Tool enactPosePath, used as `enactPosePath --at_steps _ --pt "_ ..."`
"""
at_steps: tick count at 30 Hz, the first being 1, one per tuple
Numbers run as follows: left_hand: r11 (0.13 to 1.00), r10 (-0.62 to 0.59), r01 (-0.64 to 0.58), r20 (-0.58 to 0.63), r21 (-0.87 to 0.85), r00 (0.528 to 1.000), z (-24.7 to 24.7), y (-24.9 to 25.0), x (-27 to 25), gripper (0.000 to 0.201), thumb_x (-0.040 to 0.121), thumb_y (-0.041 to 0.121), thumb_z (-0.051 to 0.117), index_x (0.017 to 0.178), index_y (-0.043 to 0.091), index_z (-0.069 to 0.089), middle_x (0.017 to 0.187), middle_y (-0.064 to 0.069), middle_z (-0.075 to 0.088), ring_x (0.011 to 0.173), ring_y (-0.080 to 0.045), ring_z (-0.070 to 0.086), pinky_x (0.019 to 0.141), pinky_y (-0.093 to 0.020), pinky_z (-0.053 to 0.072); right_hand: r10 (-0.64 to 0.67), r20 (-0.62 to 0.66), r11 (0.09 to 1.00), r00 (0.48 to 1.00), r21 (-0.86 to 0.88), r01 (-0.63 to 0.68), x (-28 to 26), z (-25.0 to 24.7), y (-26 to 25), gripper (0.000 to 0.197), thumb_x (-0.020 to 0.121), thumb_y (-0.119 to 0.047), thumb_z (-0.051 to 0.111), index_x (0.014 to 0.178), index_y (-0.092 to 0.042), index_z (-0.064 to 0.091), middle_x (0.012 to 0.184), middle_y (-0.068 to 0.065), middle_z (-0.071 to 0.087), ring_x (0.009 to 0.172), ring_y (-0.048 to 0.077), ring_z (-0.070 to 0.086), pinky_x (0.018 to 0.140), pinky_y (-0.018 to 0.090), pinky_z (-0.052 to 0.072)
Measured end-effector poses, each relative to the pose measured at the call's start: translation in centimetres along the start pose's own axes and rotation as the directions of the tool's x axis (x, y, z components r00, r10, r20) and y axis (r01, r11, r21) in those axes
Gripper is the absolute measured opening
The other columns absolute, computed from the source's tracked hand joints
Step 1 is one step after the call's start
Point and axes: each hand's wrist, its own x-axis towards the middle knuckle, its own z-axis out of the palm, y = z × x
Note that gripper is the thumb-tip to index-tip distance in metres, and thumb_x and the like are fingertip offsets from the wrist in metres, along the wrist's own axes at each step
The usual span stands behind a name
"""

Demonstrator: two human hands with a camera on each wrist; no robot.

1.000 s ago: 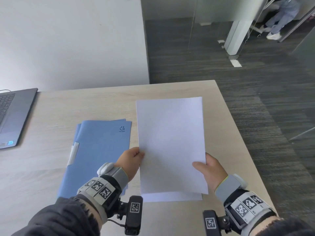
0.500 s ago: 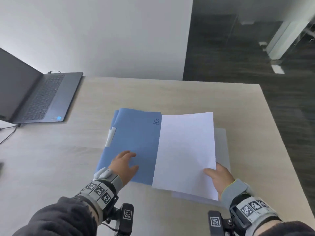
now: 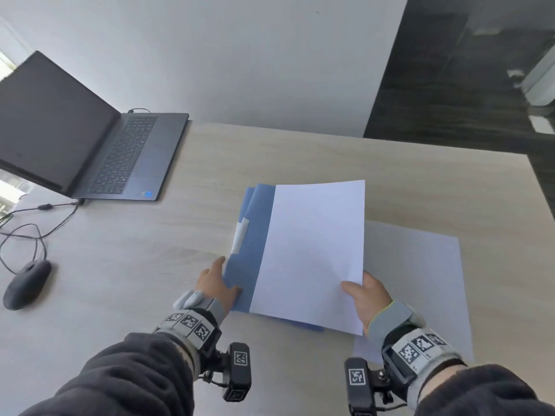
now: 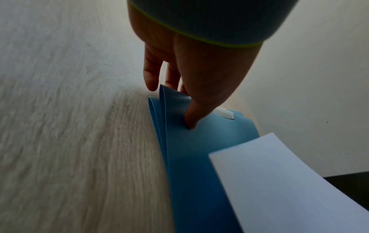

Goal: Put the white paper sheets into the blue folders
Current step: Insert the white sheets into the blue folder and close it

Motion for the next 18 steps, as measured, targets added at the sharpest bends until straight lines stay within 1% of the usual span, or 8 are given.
enactPosePath --at_steps 2,5,6,8,10,12,15,18 --pt "1.000 0.008 -0.008 0.034 0.021 0.999 -0.1 -0.6 -0.1 0.076 0.073 0.036 0.069 0.142 0.031 0.035 0.112 -0.009 0.065 0.096 -0.031 0.064 0.075 -0.036 0.051 0.009 -0.003 1.000 1.000 -0.017 -0.009 0.7 1.7 -0.4 0.024 0.086 -0.002 0.055 0.091 -0.021 0.070 0.099 0.008 0.075 0.099 0.036 0.068 0.090 0.051 0.054" --pt "0.999 0.024 -0.027 0.113 0.027 0.993 -0.4 -1.2 -0.7 0.054 0.069 0.039 0.064 0.119 0.032 0.046 0.094 -0.001 0.069 0.079 -0.023 0.066 0.062 -0.030 0.050 0.013 -0.022 0.997 1.000 -0.074 -0.015 1.3 2.9 -0.3 0.022 0.084 -0.005 0.055 0.087 -0.021 0.069 0.095 0.008 0.075 0.095 0.036 0.068 0.086 0.051 0.055" --pt "1.000 0.013 -0.014 0.144 0.003 0.989 -0.6 -1.5 -0.5 0.046 0.069 0.039 0.063 0.111 0.031 0.048 0.091 0.001 0.068 0.076 -0.021 0.066 0.061 -0.029 0.049 0.013 -0.027 0.995 1.000 -0.099 -0.015 1.6 3.3 -0.1 0.021 0.084 -0.005 0.055 0.087 -0.020 0.069 0.093 0.008 0.074 0.093 0.035 0.068 0.086 0.051 0.055" --pt "0.995 -0.005 0.022 0.174 -0.093 0.985 -1.2 -1.7 0.0 0.030 0.074 0.034 0.060 0.103 0.028 0.054 0.089 0.003 0.065 0.078 -0.020 0.063 0.067 -0.030 0.052 0.018 -0.037 0.986 0.999 -0.165 -0.024 1.8 3.7 0.2 0.017 0.083 -0.006 0.056 0.086 -0.018 0.067 0.088 0.008 0.073 0.092 0.037 0.068 0.084 0.050 0.055" --pt "0.968 0.001 0.044 0.178 -0.248 0.984 -1.8 -1.7 1.1 0.026 0.078 0.026 0.056 0.104 0.025 0.059 0.091 0.000 0.067 0.078 -0.022 0.062 0.075 -0.036 0.055 0.030 -0.056 0.978 0.998 -0.203 -0.041 2.0 4.0 0.3 0.014 0.083 -0.006 0.057 0.083 -0.017 0.066 0.088 0.012 0.072 0.092 0.040 0.067 0.080 0.046 0.055" --pt "0.922 0.039 0.032 0.174 -0.386 0.984 -2.4 -0.9 2.0 0.029 0.083 0.021 0.057 0.111 0.022 0.060 0.095 -0.004 0.068 0.076 -0.022 0.062 0.076 -0.039 0.057 0.038 -0.072 0.974 0.997 -0.222 -0.053 2.0 4.1 0.1 0.013 0.083 -0.008 0.057 0.082 -0.017 0.065 0.091 0.017 0.073 0.090 0.042 0.067 0.080 0.047 0.055" --pt "0.880 0.070 -0.002 0.126 -0.475 0.990 -2.9 0.1 3.4 0.031 0.082 0.022 0.061 0.113 0.022 0.062 0.099 -0.005 0.071 0.082 -0.026 0.068 0.080 -0.044 0.060 0.044 -0.102 0.969 0.994 -0.239 -0.067 2.2 4.3 0.0 0.011 0.082 -0.009 0.056 0.080 -0.016 0.065 0.093 0.020 0.072 0.081 0.037 0.066 0.080 0.050 0.055" --pt "0.874 0.076 -0.008 0.121 -0.486 0.990 -3.0 0.9 4.1 0.027 0.079 0.029 0.069 0.105 0.022 0.064 0.095 0.002 0.071 0.084 -0.021 0.069 0.070 -0.039 0.060 0.057 -0.104 0.967 0.993 -0.242 -0.080 2.1 4.2 0.2 0.010 0.080 -0.014 0.057 0.084 -0.016 0.066 0.093 0.017 0.073 0.088 0.041 0.068 0.080 0.051 0.055"
